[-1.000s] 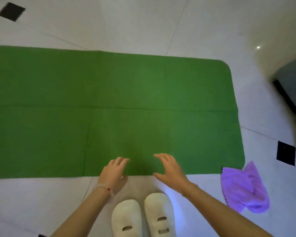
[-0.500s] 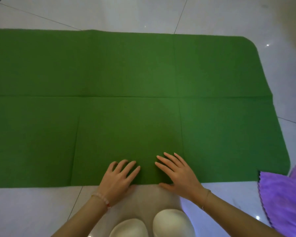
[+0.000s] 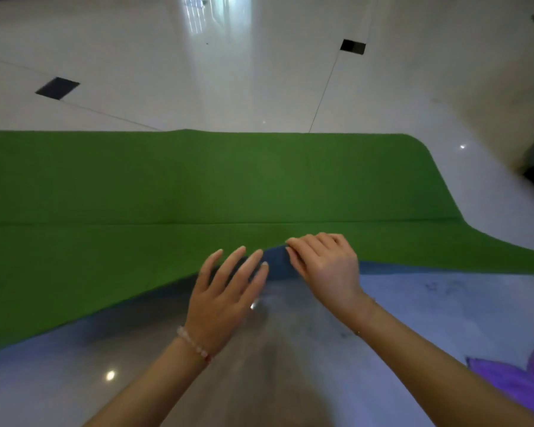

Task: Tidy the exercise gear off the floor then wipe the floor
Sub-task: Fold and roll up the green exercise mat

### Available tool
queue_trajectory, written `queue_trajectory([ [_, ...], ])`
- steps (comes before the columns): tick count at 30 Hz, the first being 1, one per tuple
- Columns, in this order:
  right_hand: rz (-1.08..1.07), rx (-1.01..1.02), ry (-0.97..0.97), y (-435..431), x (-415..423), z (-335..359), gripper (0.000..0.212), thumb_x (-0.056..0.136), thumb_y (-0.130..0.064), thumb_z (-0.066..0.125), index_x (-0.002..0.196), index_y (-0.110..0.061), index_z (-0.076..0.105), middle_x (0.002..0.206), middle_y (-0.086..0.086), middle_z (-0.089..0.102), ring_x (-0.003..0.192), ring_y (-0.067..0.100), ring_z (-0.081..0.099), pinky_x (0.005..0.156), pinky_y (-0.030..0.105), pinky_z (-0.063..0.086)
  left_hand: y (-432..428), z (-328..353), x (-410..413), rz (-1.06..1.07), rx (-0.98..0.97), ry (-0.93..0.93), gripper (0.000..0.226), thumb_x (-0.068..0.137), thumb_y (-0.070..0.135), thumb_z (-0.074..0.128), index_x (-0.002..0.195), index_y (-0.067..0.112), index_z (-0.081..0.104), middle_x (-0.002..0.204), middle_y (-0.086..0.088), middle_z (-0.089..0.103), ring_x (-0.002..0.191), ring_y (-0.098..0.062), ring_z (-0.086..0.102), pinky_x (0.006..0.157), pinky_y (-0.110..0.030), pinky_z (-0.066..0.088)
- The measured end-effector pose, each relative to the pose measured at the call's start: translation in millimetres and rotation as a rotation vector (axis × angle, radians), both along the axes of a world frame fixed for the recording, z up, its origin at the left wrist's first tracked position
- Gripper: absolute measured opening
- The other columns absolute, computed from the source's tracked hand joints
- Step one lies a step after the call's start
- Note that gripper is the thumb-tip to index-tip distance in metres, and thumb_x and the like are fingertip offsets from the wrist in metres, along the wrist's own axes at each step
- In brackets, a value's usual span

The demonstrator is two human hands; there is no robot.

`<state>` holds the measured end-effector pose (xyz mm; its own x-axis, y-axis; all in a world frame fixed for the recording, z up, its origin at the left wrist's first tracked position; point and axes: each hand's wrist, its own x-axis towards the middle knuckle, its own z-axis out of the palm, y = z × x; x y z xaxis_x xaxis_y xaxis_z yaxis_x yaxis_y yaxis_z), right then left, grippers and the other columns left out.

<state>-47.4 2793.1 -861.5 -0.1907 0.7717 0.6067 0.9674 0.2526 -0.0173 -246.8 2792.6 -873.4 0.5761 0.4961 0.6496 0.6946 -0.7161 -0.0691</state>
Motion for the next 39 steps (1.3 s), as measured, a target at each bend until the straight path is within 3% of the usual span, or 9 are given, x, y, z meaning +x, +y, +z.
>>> queue_trajectory([
  [7, -0.106, -0.061, -0.019, 93.9, 9.6, 23.5, 0.024, 0.087, -0.028, 0.049, 0.075, -0.020, 0.069, 0.064, -0.004, 0.064, 0.057, 0.020, 0.059, 0.050, 0.027, 0.039, 52.1, -28.6, -10.2, 0.140, -0.237, 0.480, 0.062, 0.077, 0.010, 0.037, 0.139, 0.007, 0.033, 0.146, -0.008, 0.041, 0.138, -0.028, 0.024, 0.112, -0.047, 0.014],
  [12, -0.164, 0.019, -0.059, 143.2, 19.8, 27.9, 0.021, 0.088, -0.027, 0.051, 0.080, -0.020, 0.069, 0.069, -0.004, 0.067, 0.064, 0.022, 0.060, 0.066, 0.030, 0.033, 96.9, -17.6, 3.8, 0.262, -0.291, 0.545, 0.065, 0.080, 0.008, 0.029, 0.145, 0.009, 0.022, 0.155, -0.003, 0.025, 0.142, -0.027, 0.015, 0.112, -0.058, 0.008],
  [15, -0.191, 0.067, -0.055, 163.4, 20.8, 21.4, 0.027, 0.088, -0.019, 0.050, 0.108, -0.015, 0.067, 0.108, 0.003, 0.070, 0.099, 0.026, 0.064, 0.090, 0.035, 0.033, 129.3, -5.6, 11.7, 0.256, -0.353, 0.626, 0.082, 0.084, 0.016, 0.049, 0.149, 0.011, -0.001, 0.158, -0.003, -0.007, 0.145, -0.029, -0.007, 0.110, -0.061, -0.005],
  [18, -0.186, -0.096, -0.048, 159.7, 18.4, 7.1, 0.052, 0.088, -0.018, 0.038, 0.139, -0.013, 0.044, 0.148, 0.005, 0.041, 0.138, 0.029, 0.035, 0.112, 0.050, 0.019, 159.9, 0.8, 15.8, 0.247, -0.409, 0.703, 0.099, 0.083, 0.030, 0.058, 0.147, 0.015, -0.016, 0.155, 0.000, -0.024, 0.143, -0.029, -0.019, 0.107, -0.060, -0.015],
  [24, -0.187, -0.485, -0.013, 134.0, 22.2, -53.5, 0.056, 0.091, -0.030, 0.028, 0.146, -0.020, 0.035, 0.154, -0.001, 0.031, 0.143, 0.027, 0.024, 0.113, 0.053, 0.018, 232.1, 6.8, 29.7, 0.319, -0.276, 0.742, 0.073, 0.095, 0.018, 0.042, 0.149, 0.026, -0.007, 0.157, 0.006, -0.017, 0.144, -0.028, -0.016, 0.108, -0.062, -0.009],
  [27, -0.275, -0.738, 0.049, 133.1, 33.6, -85.3, 0.054, 0.098, -0.038, 0.019, 0.151, -0.027, 0.014, 0.159, -0.007, 0.008, 0.147, 0.023, 0.005, 0.114, 0.054, 0.011, 250.5, -5.7, 36.2, 0.456, -0.371, 0.755, 0.072, 0.095, 0.019, 0.048, 0.149, 0.025, 0.000, 0.158, 0.001, -0.010, 0.145, -0.030, -0.007, 0.108, -0.068, 0.003],
  [31, -0.297, -0.932, 0.076, 144.1, 41.5, -107.4, 0.054, 0.101, -0.039, 0.022, 0.150, -0.033, -0.001, 0.159, -0.011, -0.004, 0.147, 0.019, -0.004, 0.115, 0.052, 0.003, 230.0, -35.0, 40.6, 0.470, -0.496, 0.486, 0.040, 0.072, 0.014, 0.074, 0.111, 0.017, 0.064, 0.125, -0.007, 0.060, 0.114, -0.030, 0.058, 0.083, -0.065, 0.045],
  [35, -0.323, -0.974, 0.122, 151.2, 39.1, -112.1, 0.053, 0.101, -0.040, 0.021, 0.151, -0.034, 0.004, 0.159, -0.011, -0.001, 0.147, 0.019, -0.002, 0.115, 0.053, 0.002, 216.6, -85.1, 19.9, 0.388, -0.899, 0.454, 0.056, 0.097, 0.045, 0.031, 0.148, 0.026, 0.017, 0.158, 0.007, 0.009, 0.146, -0.019, 0.004, 0.111, -0.061, 0.001],
  [39, -0.330, -0.943, 0.115, 145.4, 40.4, -113.9, 0.053, 0.101, -0.041, 0.022, 0.151, -0.033, 0.005, 0.159, -0.011, -0.001, 0.147, 0.019, -0.003, 0.116, 0.052, 0.001, 222.1, -102.8, 5.9, 0.318, -1.043, 0.477, 0.061, 0.096, 0.054, 0.020, 0.147, 0.035, -0.008, 0.156, 0.015, -0.015, 0.144, -0.014, -0.014, 0.113, -0.055, -0.011],
])
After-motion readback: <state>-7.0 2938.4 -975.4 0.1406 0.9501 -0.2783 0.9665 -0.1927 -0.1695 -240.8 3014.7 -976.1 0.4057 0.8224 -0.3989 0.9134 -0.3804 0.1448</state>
